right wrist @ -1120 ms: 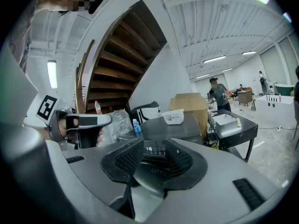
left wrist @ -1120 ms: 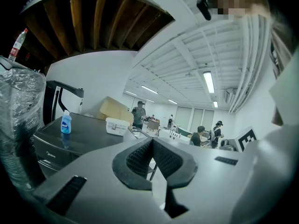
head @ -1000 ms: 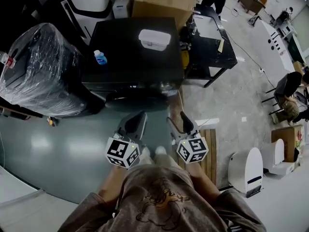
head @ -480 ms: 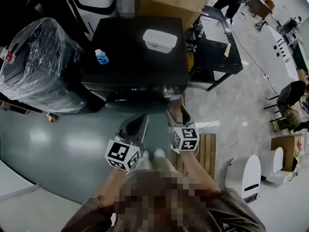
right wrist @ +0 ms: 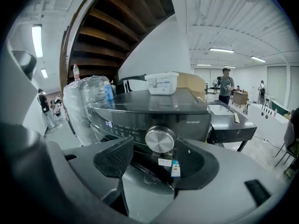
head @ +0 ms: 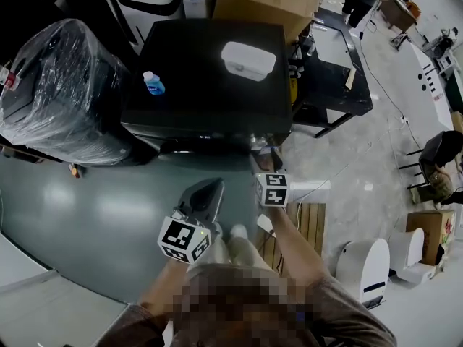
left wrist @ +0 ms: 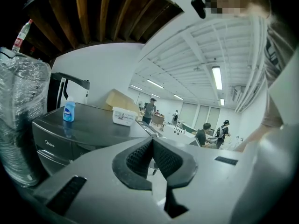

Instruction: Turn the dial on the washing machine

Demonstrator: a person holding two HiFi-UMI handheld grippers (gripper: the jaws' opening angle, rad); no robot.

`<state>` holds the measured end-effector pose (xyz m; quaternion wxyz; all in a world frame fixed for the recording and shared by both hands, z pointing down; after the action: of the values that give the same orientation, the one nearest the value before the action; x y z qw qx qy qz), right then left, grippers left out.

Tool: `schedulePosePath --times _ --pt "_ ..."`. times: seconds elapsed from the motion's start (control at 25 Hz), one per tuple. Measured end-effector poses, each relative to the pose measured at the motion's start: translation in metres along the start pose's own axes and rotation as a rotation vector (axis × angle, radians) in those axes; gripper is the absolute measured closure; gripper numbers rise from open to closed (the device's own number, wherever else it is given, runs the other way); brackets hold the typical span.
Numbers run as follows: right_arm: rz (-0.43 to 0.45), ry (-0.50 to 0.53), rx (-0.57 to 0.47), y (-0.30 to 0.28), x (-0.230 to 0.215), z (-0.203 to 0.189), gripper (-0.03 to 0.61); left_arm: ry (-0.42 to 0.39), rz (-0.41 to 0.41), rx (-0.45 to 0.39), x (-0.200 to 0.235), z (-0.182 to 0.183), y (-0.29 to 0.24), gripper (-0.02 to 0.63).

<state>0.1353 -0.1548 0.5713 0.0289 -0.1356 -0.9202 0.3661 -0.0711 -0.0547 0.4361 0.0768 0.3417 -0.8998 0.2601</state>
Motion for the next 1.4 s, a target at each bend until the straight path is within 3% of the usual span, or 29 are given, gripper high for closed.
schedulePosePath --times 0.68,1.4 --pt "-0.063 -0.046 0.056 -0.037 -0.004 0.004 0.328 0.024 0.014 0.039 0.015 -0.012 -0.006 0.621" --pt "0.158 -0.393 -0.03 -0.04 -0.021 -0.007 0.328 0.033 0.002 0.061 0.015 -0.018 -0.011 0.621"
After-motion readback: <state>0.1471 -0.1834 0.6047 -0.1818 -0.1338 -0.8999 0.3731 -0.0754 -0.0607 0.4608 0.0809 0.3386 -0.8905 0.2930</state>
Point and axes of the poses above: the fingertips, and each gripper's own axes: y backward along the fingers, x to its left, z out of its top, the point moved 8 cm from there along y, backward along the fingers, and after that the axes turned 13 degrees about x, right-handed, at the moved point
